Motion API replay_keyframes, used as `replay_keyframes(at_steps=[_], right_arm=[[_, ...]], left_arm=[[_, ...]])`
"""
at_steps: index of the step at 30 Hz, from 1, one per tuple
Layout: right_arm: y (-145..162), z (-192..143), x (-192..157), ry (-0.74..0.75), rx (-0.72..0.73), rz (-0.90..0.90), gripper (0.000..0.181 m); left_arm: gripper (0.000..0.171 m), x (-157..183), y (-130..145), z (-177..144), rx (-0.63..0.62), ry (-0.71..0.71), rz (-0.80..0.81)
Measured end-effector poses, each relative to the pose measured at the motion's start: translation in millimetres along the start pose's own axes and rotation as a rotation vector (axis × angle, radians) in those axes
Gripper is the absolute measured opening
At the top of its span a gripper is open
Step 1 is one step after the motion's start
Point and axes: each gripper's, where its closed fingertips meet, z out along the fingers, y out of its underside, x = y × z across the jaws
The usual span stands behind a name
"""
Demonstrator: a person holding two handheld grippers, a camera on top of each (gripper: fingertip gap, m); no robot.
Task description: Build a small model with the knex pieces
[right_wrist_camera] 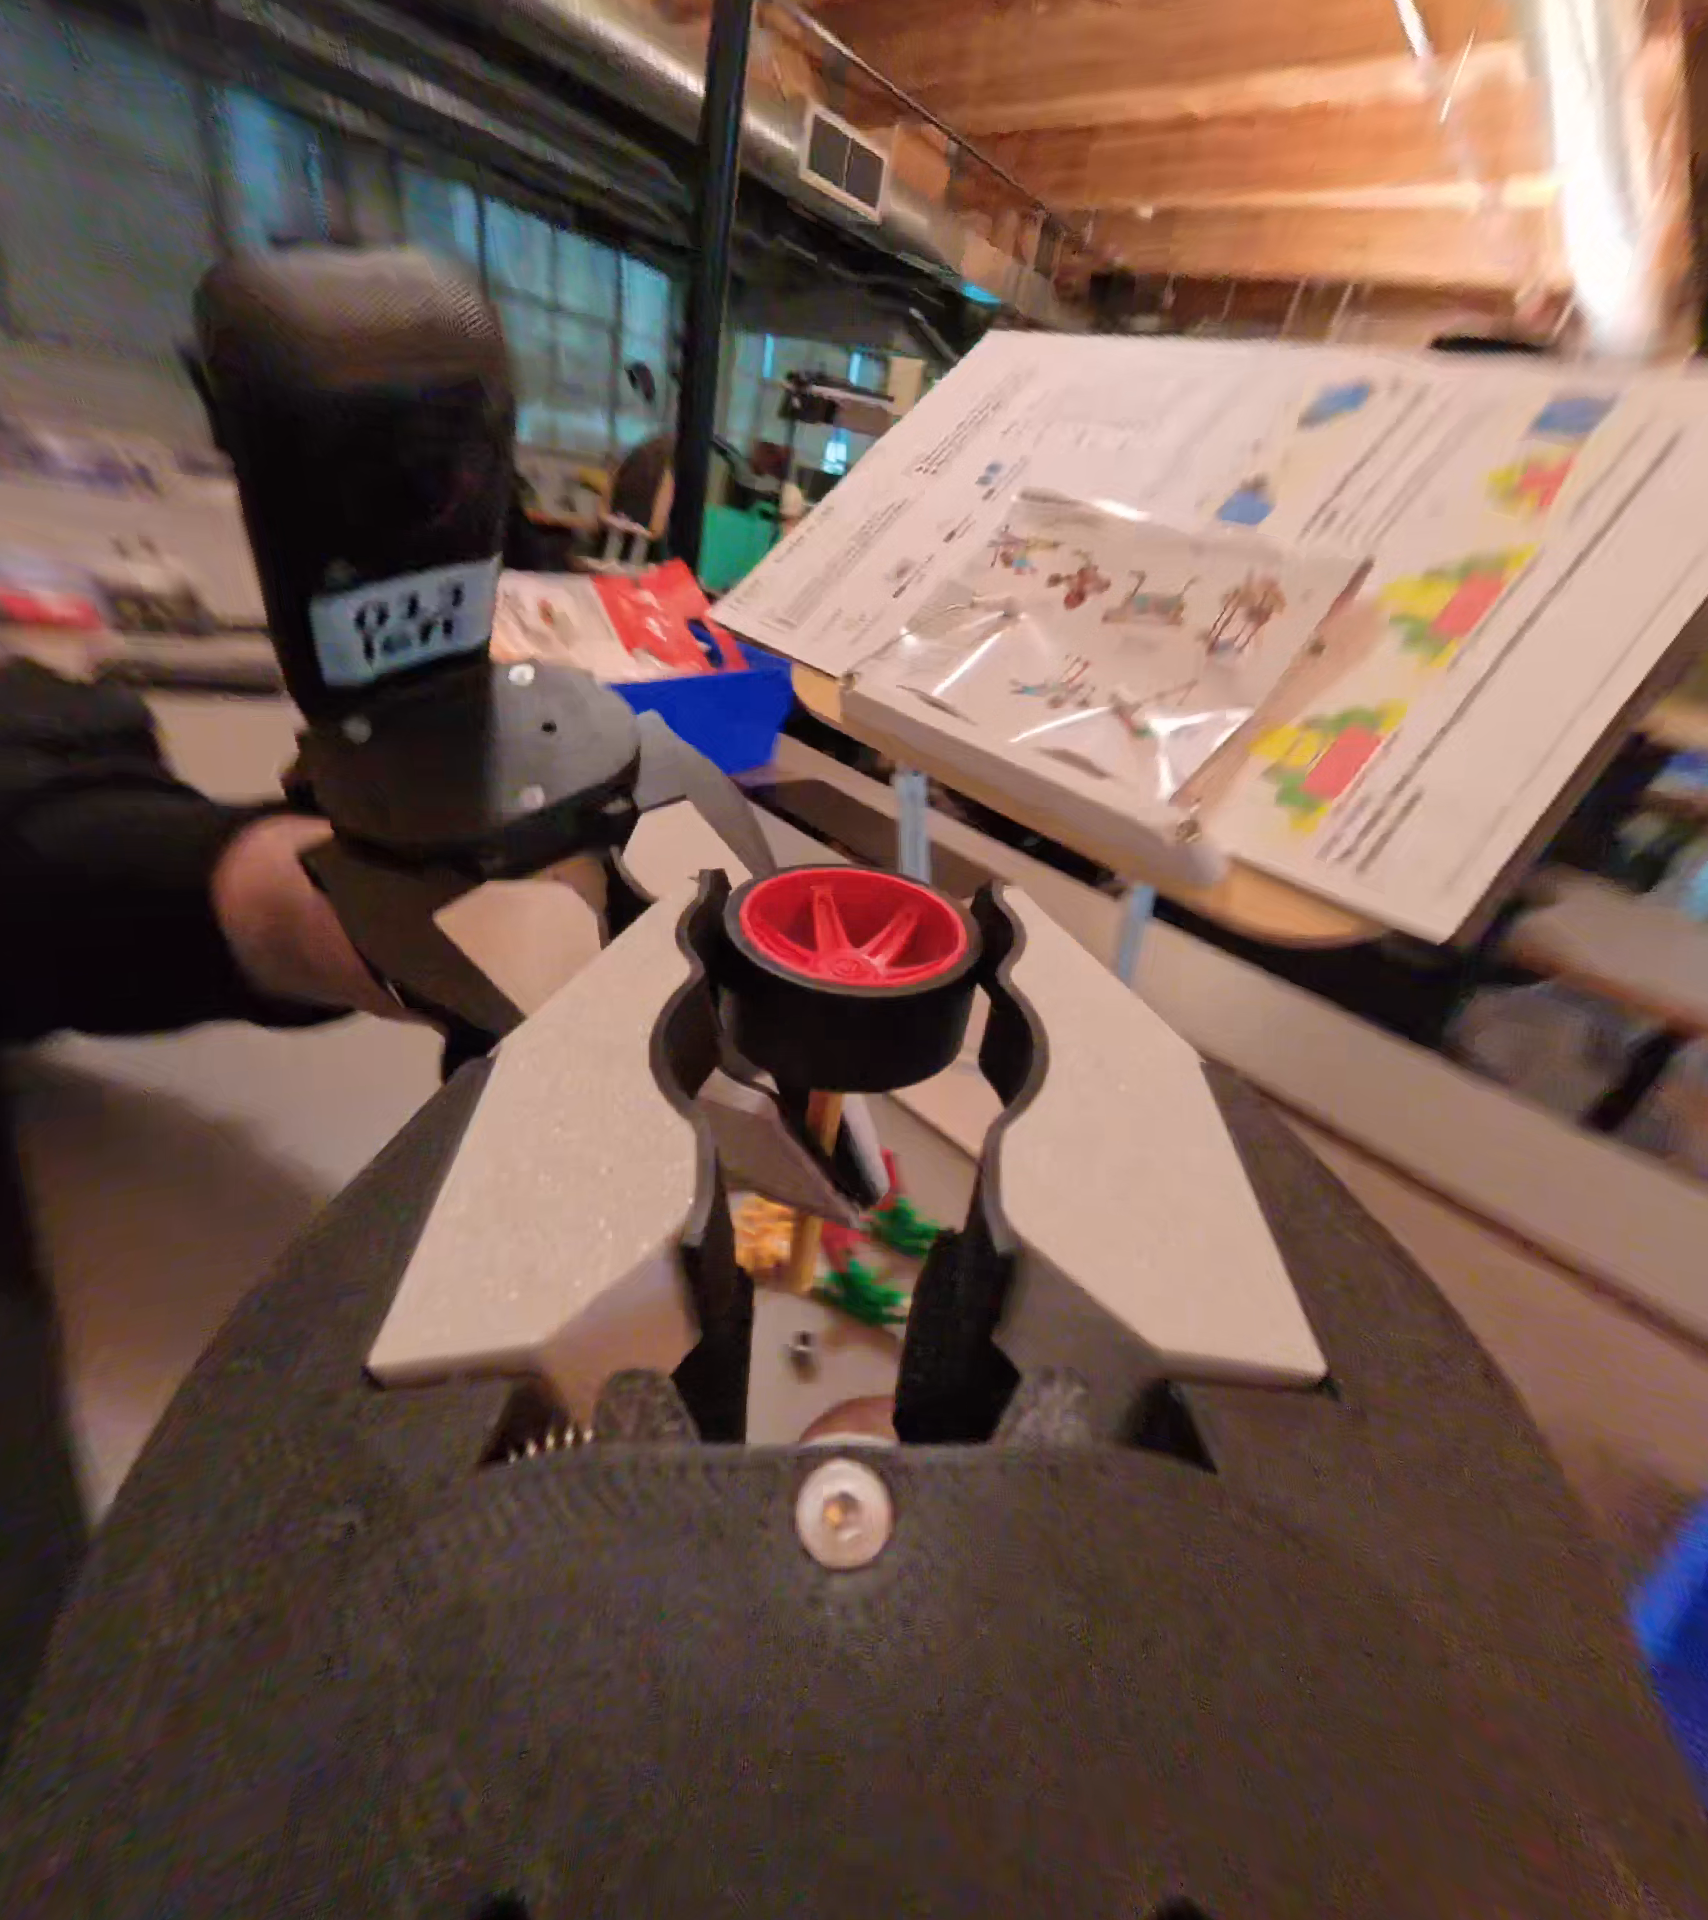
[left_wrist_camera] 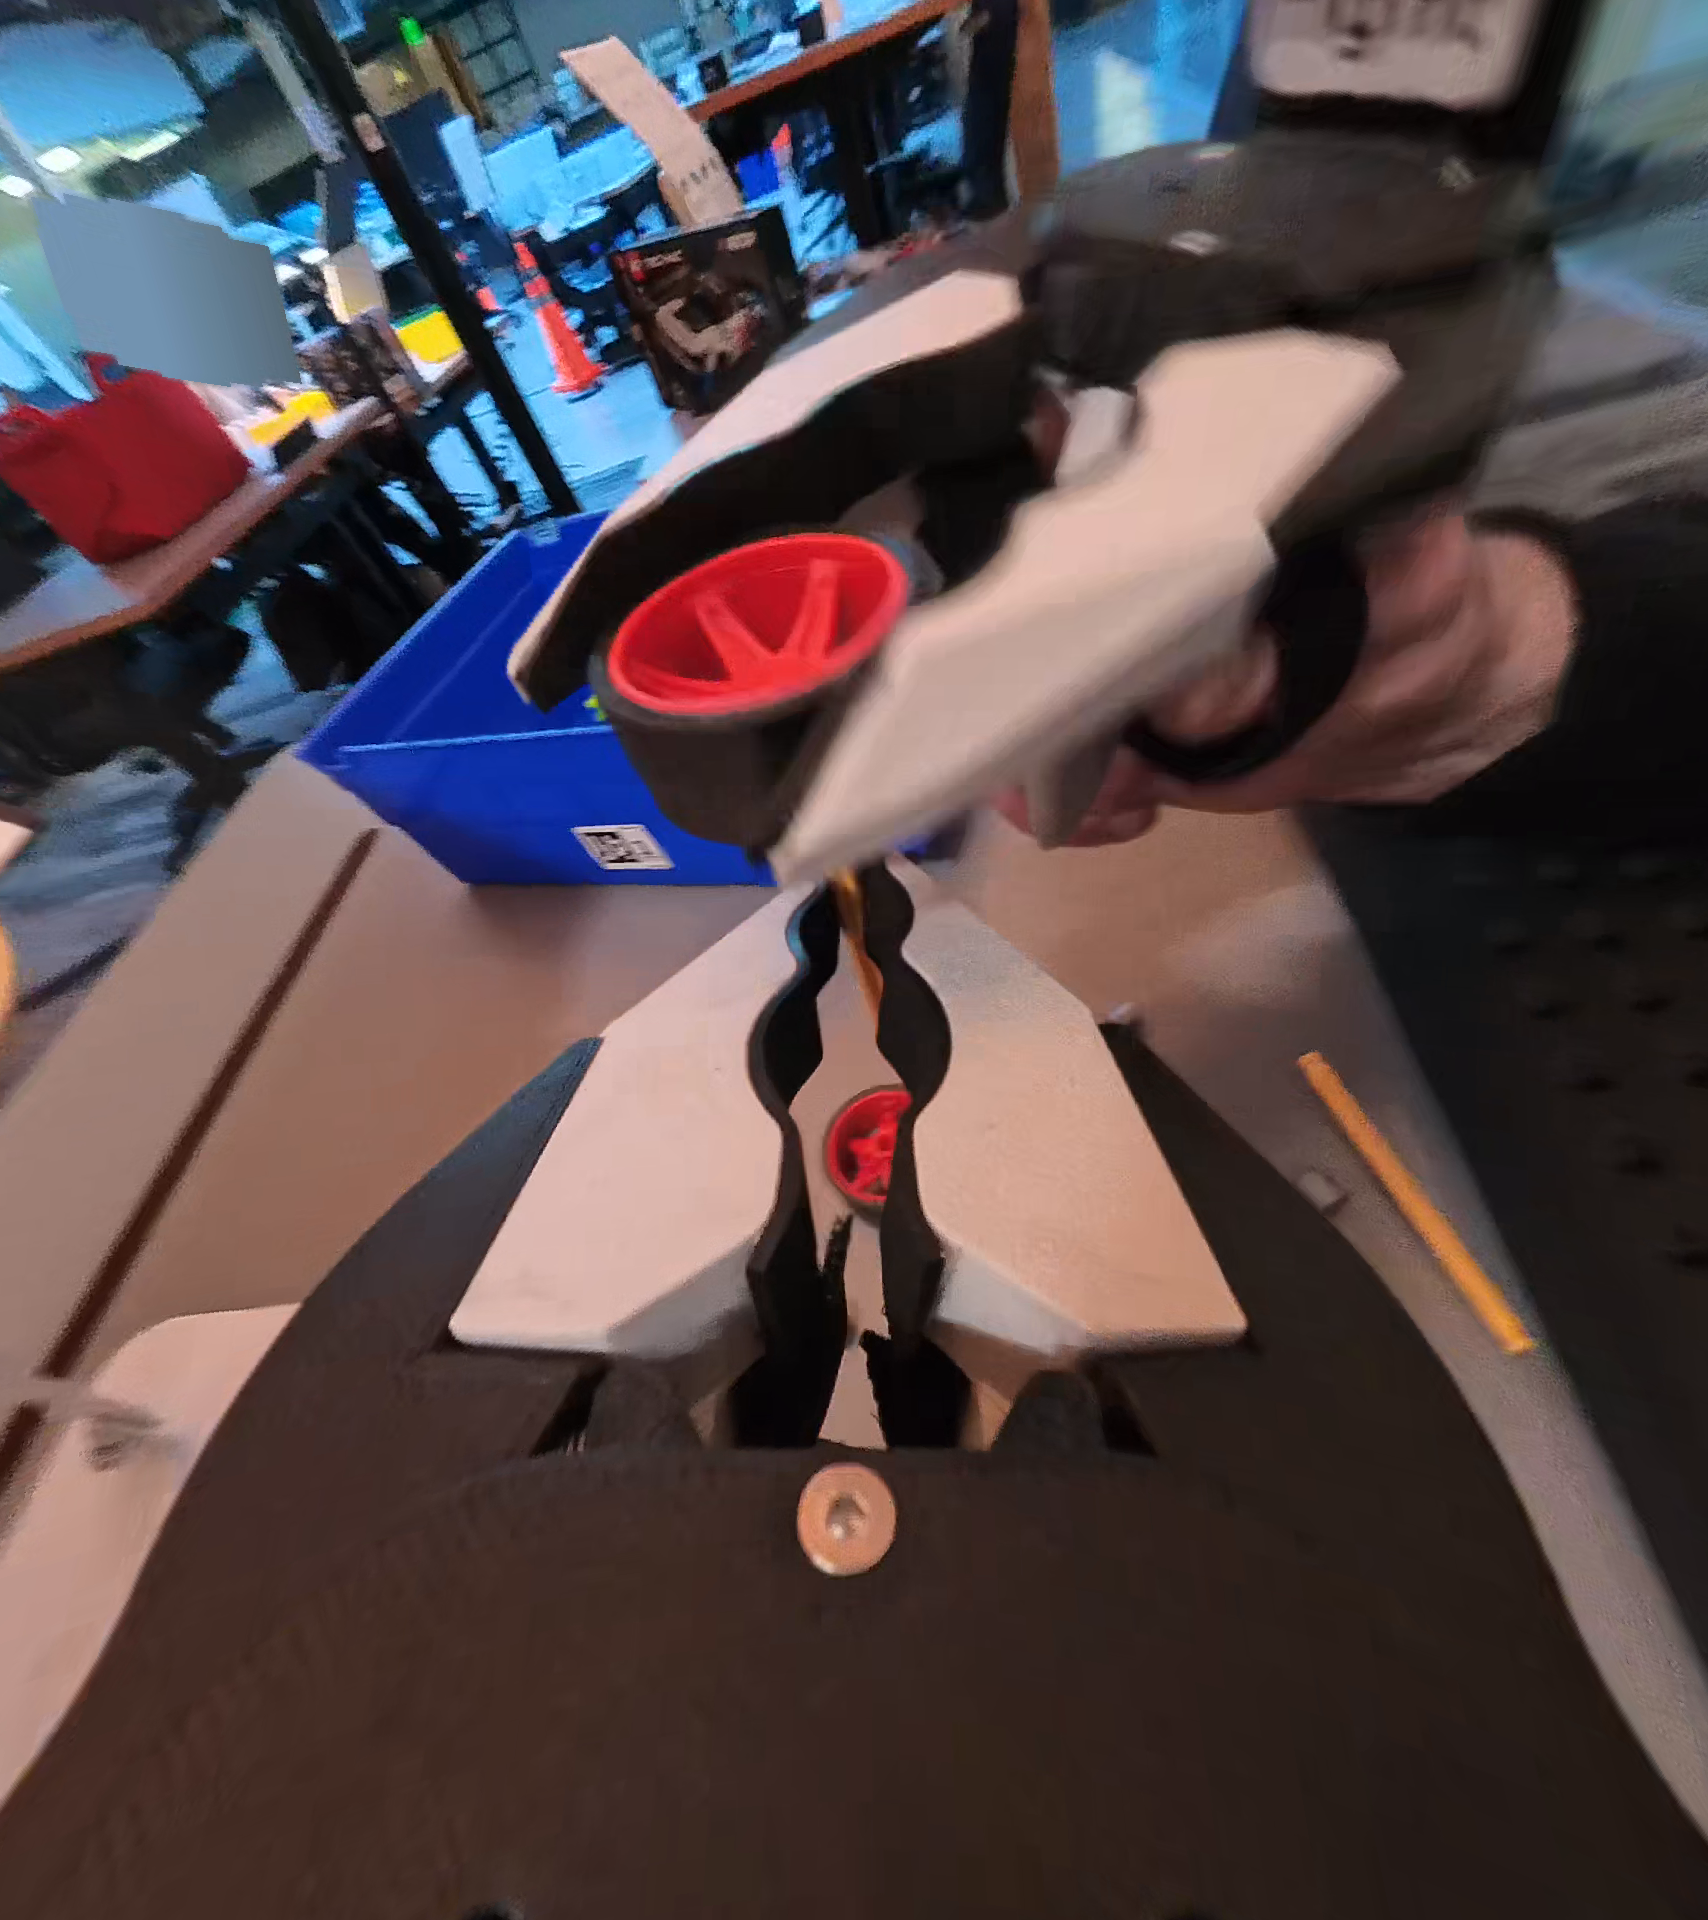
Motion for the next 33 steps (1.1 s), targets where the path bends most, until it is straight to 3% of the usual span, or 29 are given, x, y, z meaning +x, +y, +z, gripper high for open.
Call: replay_keyframes(at_steps=[2,3,9,12,14,16,20,23,28,33], right_arm=[[8,2,10,-0.138,0.018,0.367,0.047],[11,1,14,-0.156,0.028,0.415,0.047],[20,-2,17,0.030,-0.099,-0.092,0.059],[23,-3,20,0.132,-0.138,-0.369,0.056],[31,-1,25,0.185,-0.202,-0.503,0.044],[38,-1,31,0.220,-0.240,-0.588,0.023],[46,3,37,0.266,-0.301,-0.608,0.017],[53,3,45,0.245,-0.303,-0.427,0.017],[59,3,48,0.176,-0.266,-0.087,0.016],[62,6,45,0.089,-0.226,0.223,0.016]], left_arm=[[0.003,-4,8,1,-0.050,-0.028,0.043],[0.003,-6,11,1,-0.062,-0.027,0.024],[0.002,-17,9,-8,-0.070,0.059,-0.208],[0.003,-7,18,-6,-0.124,0.155,-0.327],[0.002,-1,23,-3,-0.138,0.202,-0.393],[0.003,0,22,-2,-0.129,0.222,-0.440],[0.004,2,25,2,-0.133,0.215,-0.457],[0.003,-2,28,5,-0.130,0.153,-0.422],[0.002,-5,25,4,-0.143,-0.012,-0.225],[0.001,-7,23,0,-0.150,-0.083,-0.107]])
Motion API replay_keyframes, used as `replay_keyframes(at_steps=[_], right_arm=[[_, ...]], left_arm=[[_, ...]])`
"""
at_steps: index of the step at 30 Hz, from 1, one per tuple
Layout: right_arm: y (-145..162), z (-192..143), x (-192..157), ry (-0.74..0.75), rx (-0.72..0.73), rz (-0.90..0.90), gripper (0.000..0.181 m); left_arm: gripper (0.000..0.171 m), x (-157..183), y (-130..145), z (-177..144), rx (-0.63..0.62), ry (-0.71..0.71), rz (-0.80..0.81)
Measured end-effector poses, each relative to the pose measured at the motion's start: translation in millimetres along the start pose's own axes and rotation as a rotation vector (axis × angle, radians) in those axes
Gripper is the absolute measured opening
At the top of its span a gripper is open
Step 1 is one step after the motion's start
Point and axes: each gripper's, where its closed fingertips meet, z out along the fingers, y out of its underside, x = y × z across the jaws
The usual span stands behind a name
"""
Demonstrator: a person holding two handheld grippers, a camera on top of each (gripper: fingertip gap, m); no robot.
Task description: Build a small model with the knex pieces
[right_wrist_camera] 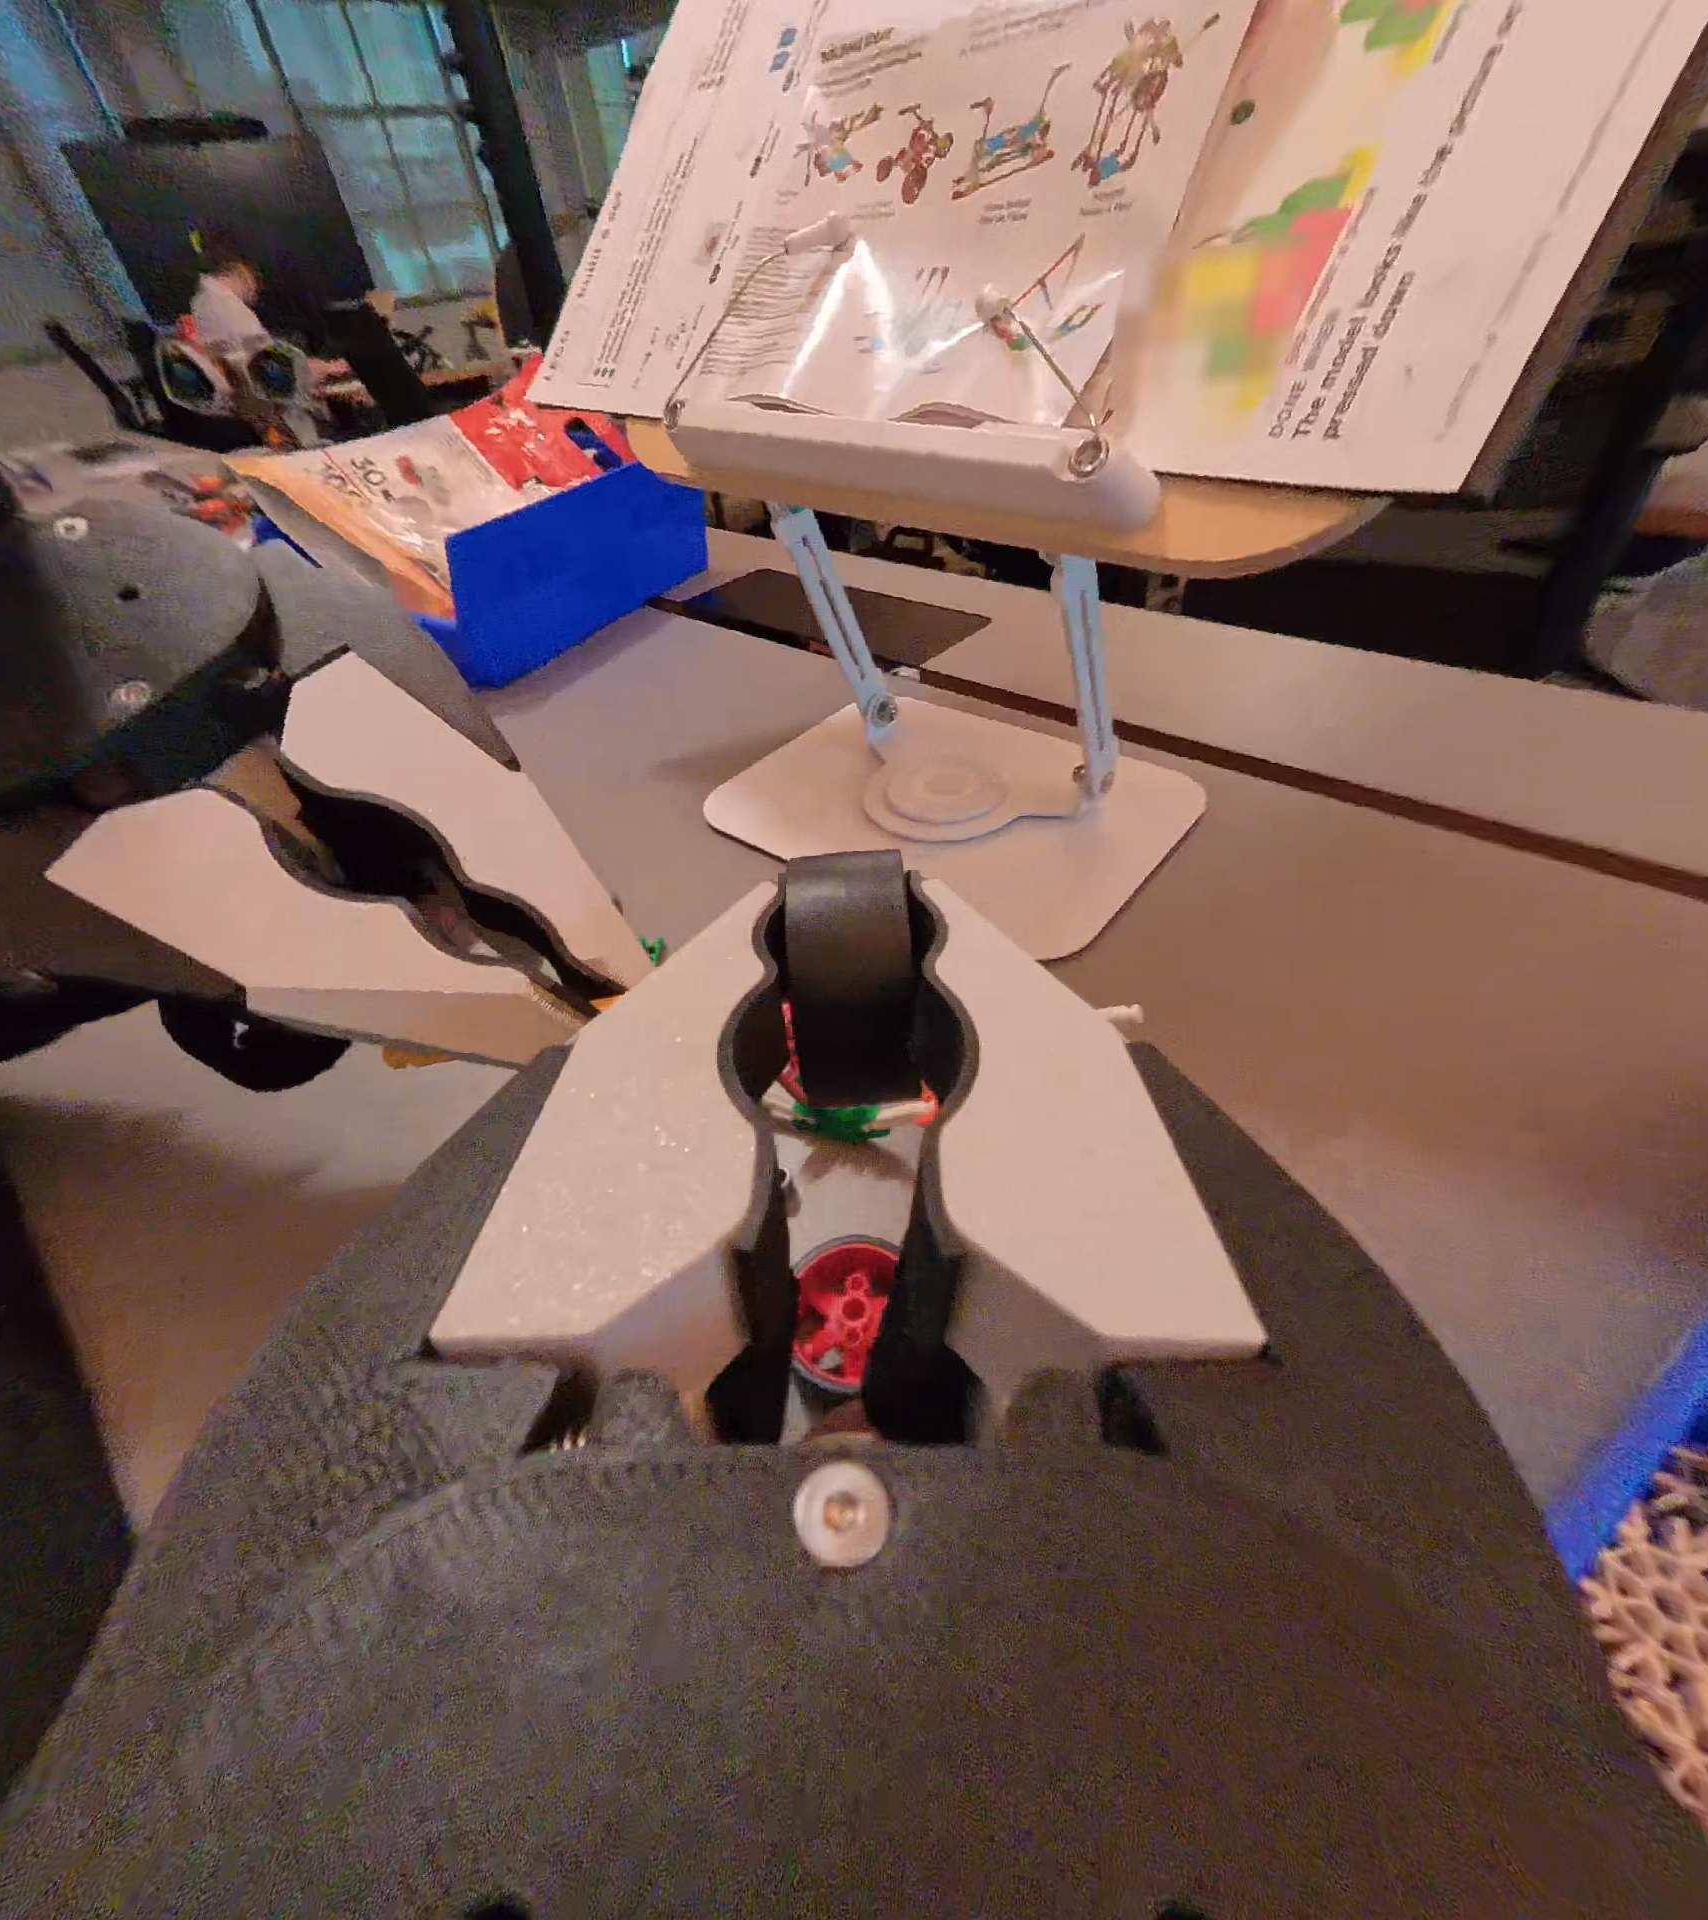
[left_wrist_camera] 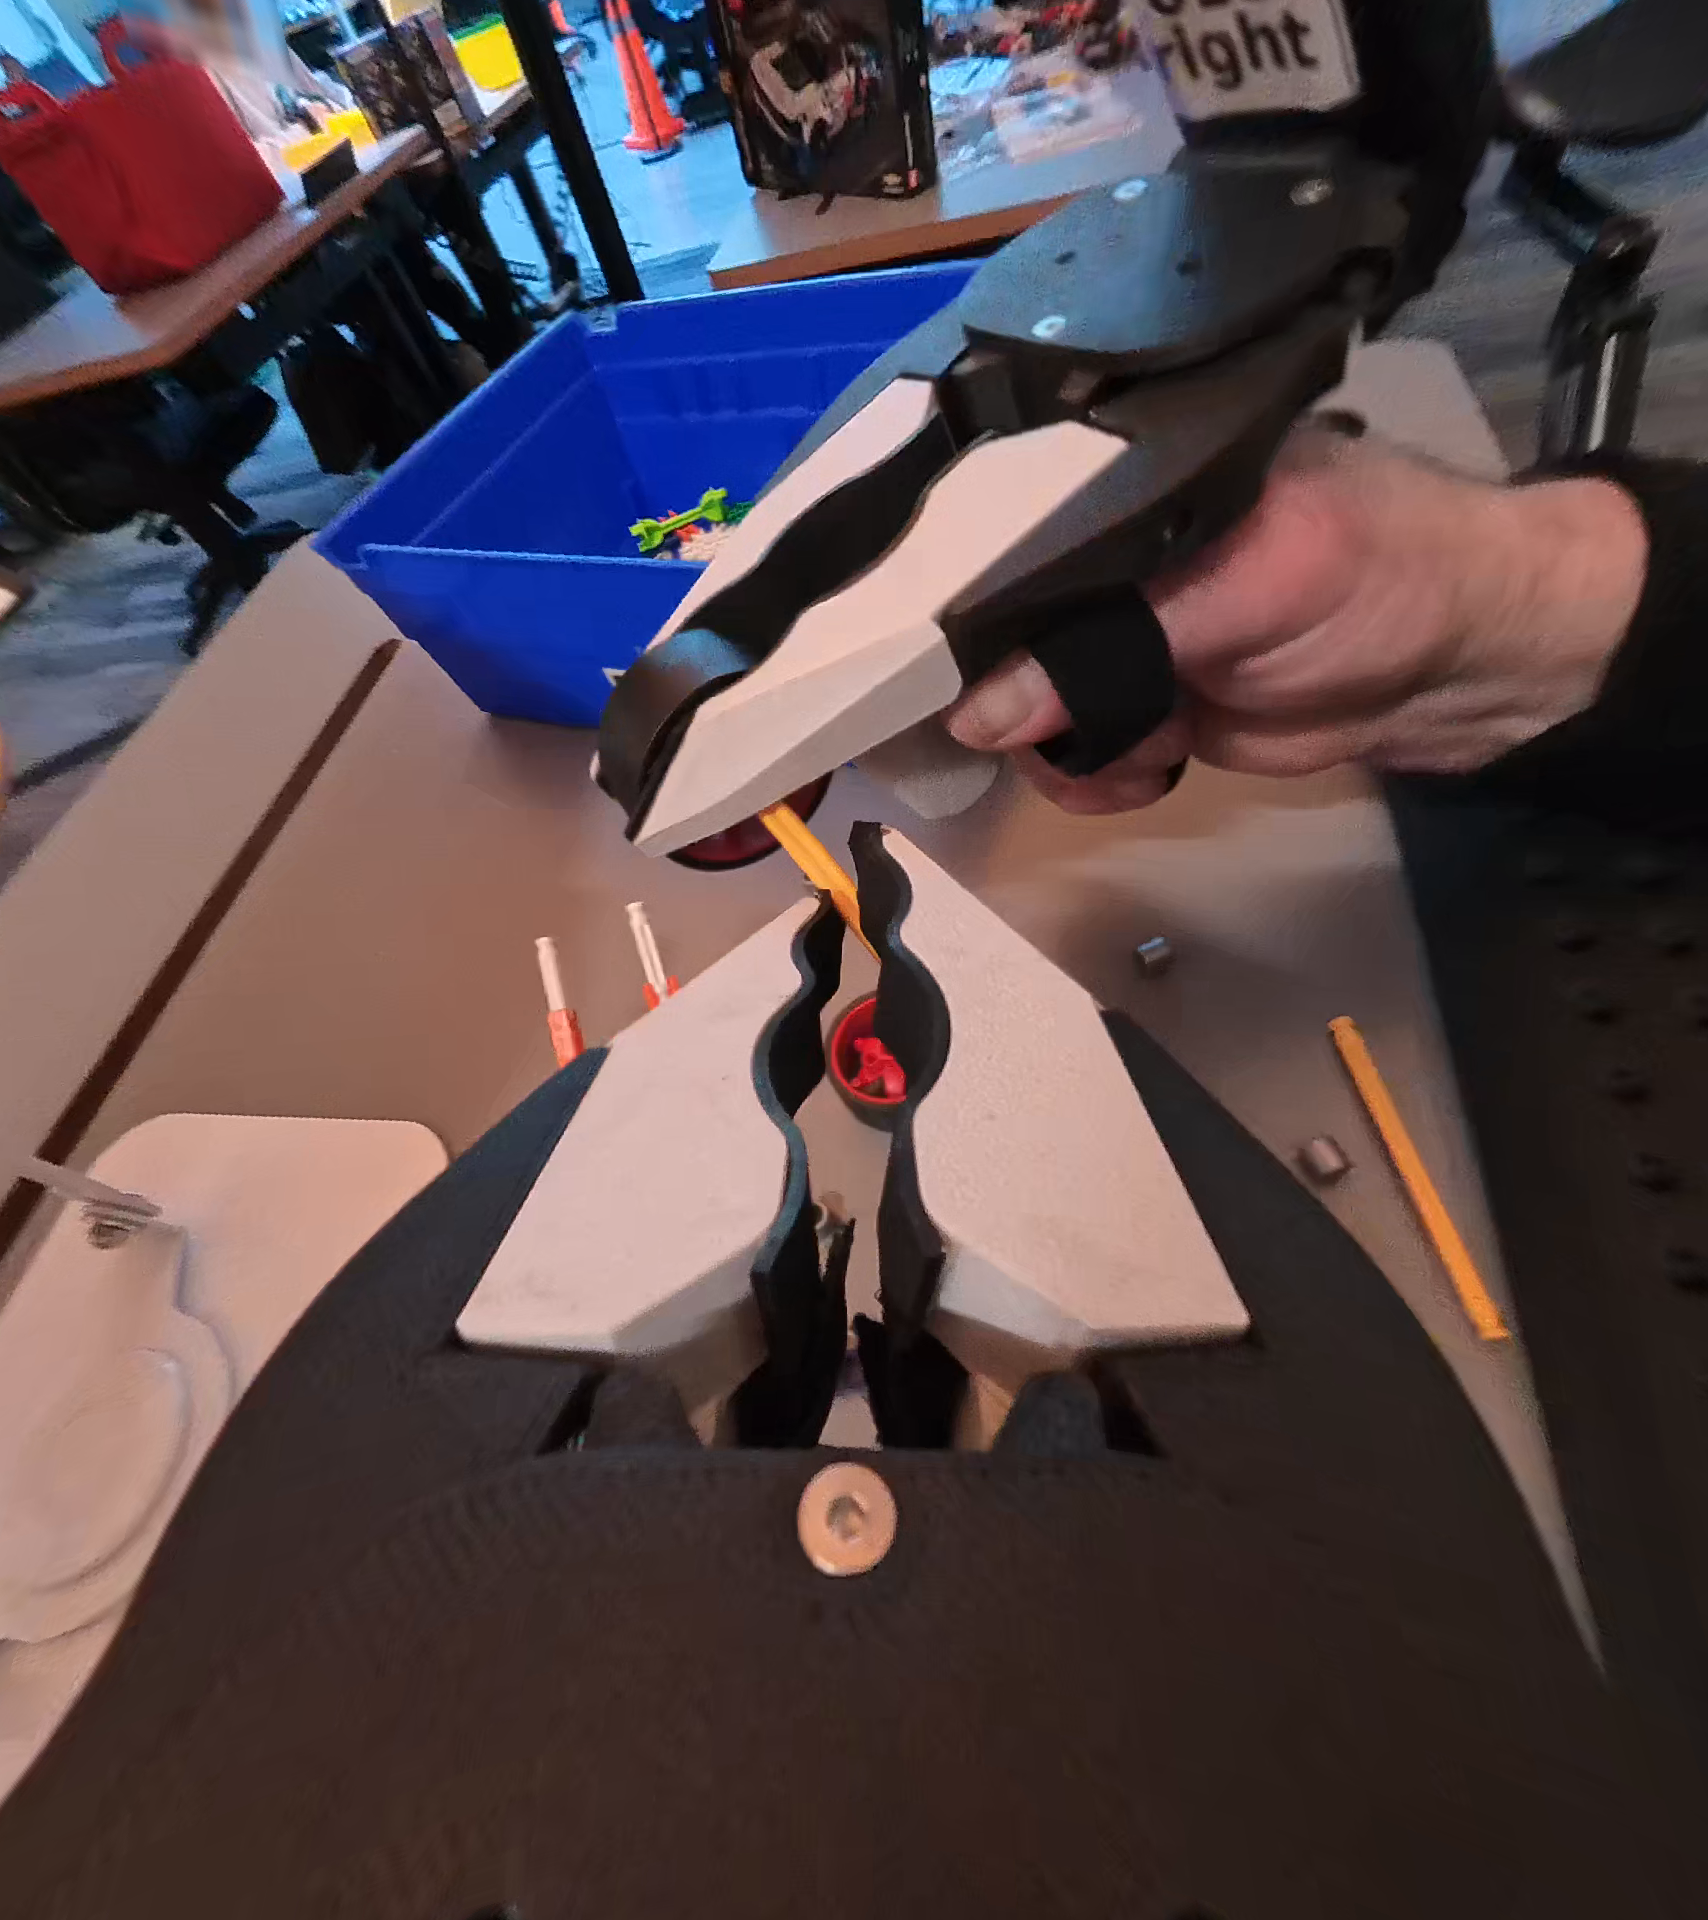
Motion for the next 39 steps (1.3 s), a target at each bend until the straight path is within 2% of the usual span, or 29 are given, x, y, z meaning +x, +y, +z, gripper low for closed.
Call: replay_keyframes(at_steps=[2,4,6,9,13,15,17,18,20,24,30,34,36,39], right_arm=[[-1,-2,5,-0.002,0.018,0.076,0.015],[-7,-10,20,0.072,0.037,0.033,0.015],[-11,-12,17,0.079,0.043,-0.024,0.016],[-15,-14,15,0.093,0.043,-0.120,0.016],[-9,-14,13,0.006,0.040,-0.038,0.016],[-11,-17,10,-0.053,0.063,0.030,0.017],[-12,-17,3,-0.171,0.087,0.164,0.017],[-14,-17,-2,-0.236,0.104,0.236,0.017],[-21,-21,-7,-0.327,0.145,0.338,0.017],[-24,-21,-16,-0.387,0.164,0.394,0.017],[-19,-14,-22,-0.381,0.133,0.383,0.017],[-14,-9,-30,-0.392,0.100,0.372,0.017],[-13,-7,-30,-0.388,0.092,0.368,0.017],[-14,-9,-27,-0.347,0.100,0.326,0.019]], left_arm=[[0.000,0,-5,-1,0.029,-0.003,-0.004],[0.000,4,-7,-3,0.036,-0.010,0.035],[0.000,7,-12,-4,0.057,0.010,0.032],[0.000,1,-16,-12,0.103,0.053,-0.054],[0.000,-16,-29,-31,0.227,0.051,-0.107],[0.018,-26,-34,-43,0.280,0.079,-0.161],[0.026,-32,-37,-49,0.307,0.065,-0.154],[0.027,-34,-38,-50,0.305,0.037,-0.128],[0.039,-34,-35,-46,0.268,-0.023,-0.036],[0.061,-32,-33,-37,0.237,-0.157,0.161],[0.057,-5,-46,-27,0.243,-0.284,0.475],[0.026,2,-52,-26,0.298,-0.355,0.558],[0.004,8,-48,-22,0.269,-0.363,0.640],[0.003,10,-48,-21,0.259,-0.395,0.679]])
